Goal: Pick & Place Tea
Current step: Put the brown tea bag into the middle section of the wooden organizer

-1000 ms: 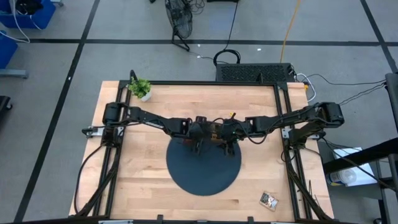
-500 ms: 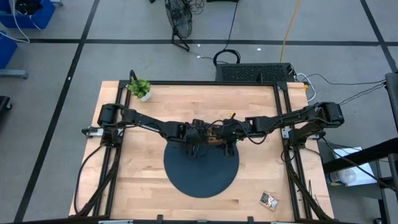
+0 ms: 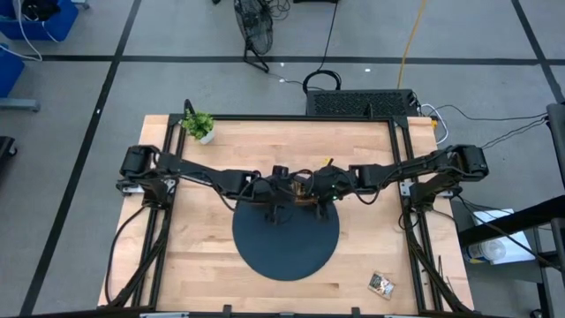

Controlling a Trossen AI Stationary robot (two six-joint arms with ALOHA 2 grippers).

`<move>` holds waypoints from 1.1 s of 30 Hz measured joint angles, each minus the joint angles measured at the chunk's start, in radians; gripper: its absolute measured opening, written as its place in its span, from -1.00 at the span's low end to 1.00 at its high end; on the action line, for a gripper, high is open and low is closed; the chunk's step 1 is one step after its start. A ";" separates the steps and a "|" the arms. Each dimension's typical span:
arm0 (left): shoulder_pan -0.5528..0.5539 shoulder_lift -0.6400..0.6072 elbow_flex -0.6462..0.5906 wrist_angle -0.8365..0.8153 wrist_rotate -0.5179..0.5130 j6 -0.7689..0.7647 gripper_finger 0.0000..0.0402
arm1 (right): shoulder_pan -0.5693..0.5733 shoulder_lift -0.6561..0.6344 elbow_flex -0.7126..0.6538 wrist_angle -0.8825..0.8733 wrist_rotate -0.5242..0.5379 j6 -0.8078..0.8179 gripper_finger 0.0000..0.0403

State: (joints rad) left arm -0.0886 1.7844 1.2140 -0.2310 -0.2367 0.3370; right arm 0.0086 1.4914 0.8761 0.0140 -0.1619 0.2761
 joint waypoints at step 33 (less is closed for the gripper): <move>-0.064 -0.107 -0.004 -0.050 0.054 -0.204 -0.82 | 1.049 0.100 -0.002 -0.370 -0.009 1.753 -0.94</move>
State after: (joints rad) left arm -0.1528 1.6772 1.2098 -0.2809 -0.1825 0.1331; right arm 1.0571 1.5916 0.8745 -0.3555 -0.1711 2.0288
